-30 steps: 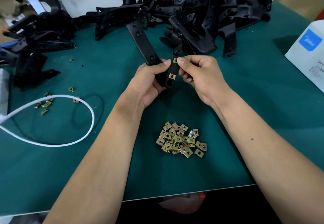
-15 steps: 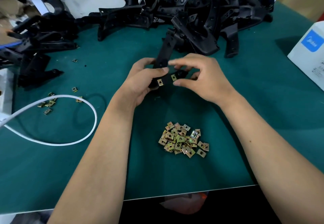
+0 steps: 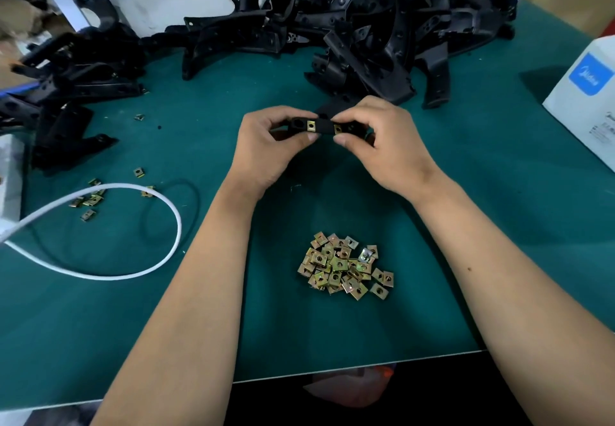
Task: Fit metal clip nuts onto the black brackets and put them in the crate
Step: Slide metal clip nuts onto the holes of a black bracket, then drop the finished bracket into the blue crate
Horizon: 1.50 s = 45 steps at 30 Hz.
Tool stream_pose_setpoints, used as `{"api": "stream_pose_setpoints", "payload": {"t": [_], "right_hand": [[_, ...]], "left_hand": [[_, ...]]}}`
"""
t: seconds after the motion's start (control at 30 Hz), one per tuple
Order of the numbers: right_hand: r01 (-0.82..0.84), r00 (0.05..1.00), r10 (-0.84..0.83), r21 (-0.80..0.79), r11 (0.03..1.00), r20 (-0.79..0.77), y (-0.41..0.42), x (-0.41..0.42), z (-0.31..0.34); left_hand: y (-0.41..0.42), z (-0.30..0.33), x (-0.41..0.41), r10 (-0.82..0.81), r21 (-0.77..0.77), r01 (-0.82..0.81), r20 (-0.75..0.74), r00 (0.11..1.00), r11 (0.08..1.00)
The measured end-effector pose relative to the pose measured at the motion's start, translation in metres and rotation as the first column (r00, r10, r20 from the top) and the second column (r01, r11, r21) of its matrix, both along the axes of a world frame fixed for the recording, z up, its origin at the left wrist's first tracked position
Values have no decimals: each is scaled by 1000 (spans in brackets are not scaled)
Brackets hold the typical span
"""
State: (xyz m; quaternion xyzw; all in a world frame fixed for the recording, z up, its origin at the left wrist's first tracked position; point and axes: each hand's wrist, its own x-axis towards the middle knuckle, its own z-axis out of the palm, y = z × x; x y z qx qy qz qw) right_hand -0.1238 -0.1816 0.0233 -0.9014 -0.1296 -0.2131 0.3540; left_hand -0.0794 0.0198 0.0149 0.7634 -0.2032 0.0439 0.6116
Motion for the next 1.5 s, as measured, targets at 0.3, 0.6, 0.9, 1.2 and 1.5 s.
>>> {"api": "stream_pose_setpoints", "payload": {"t": [0.3, 0.6, 0.9, 1.2, 1.5], "right_hand": [[5, 998, 1, 84, 996, -70, -3, -1, -1], [-6, 999, 10, 86, 996, -48, -3, -1, 2], [86, 981, 61, 697, 712, -183, 0, -11, 16], [-49, 998, 34, 995, -82, 52, -95, -99, 63], [-10, 834, -546, 988, -151, -75, -250, -304, -9]], "left_hand": [[-2, 2, -3, -90, -79, 86, -44, 995, 993], [-6, 1, -4, -93, -58, 90, -52, 994, 994], [-27, 18, -14, 78, -125, -57, 166, 983, 990], [-199, 54, -94, -350, -244, 411, 258, 900, 878], [-381, 12, -257, -799, 130, 788, 114, 591, 601]]}}
